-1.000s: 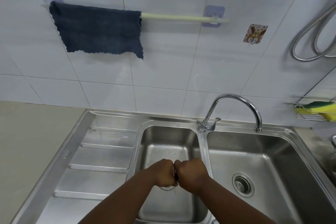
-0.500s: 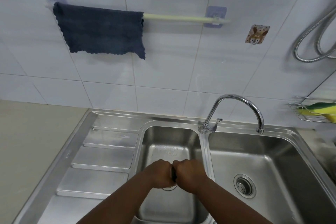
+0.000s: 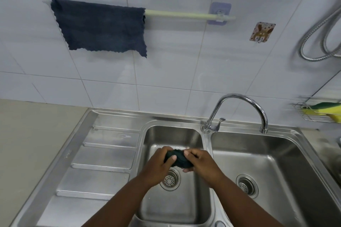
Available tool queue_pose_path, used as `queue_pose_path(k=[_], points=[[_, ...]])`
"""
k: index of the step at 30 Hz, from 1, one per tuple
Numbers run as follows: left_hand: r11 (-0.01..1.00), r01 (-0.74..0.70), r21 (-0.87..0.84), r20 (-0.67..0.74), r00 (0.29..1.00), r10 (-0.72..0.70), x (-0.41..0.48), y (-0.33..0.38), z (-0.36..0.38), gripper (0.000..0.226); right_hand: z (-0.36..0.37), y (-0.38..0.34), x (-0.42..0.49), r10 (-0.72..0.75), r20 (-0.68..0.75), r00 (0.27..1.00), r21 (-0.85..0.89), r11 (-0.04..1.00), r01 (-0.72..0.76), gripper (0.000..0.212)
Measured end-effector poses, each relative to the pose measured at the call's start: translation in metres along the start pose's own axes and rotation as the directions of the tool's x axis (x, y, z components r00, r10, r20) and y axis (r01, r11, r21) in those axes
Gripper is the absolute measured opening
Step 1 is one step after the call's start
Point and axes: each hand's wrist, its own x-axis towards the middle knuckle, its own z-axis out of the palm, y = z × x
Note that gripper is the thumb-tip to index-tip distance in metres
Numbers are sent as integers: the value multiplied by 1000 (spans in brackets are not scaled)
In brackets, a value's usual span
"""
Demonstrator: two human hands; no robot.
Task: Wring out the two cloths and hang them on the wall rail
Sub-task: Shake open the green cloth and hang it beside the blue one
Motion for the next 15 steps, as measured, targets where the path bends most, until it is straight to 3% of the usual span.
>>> queue_pose_path(k=[2, 6, 9, 13, 15], points=[[994, 33, -102, -21, 999, -36, 2, 0, -2, 20, -1, -1, 1, 8, -58, 998, -44, 999, -10, 18], [958, 113, -265, -44, 991, -129, 5, -1, -3, 45, 3, -1, 4, 7, -177, 984, -152, 988, -34, 20], [959, 124, -253, -113, 981, -157, 5, -3, -5, 47, 0, 1, 6, -91, -263, 960, -336, 942, -2, 24], [950, 210, -233, -145, 958, -247, 2, -20, -15, 42, -15, -4, 8, -48, -426, 903, -45, 998, 32, 29], [947, 256, -193, -148, 947, -286, 2, -26, -21, 29, -24, -15, 6, -78, -478, 875, -7, 996, 85, 31]])
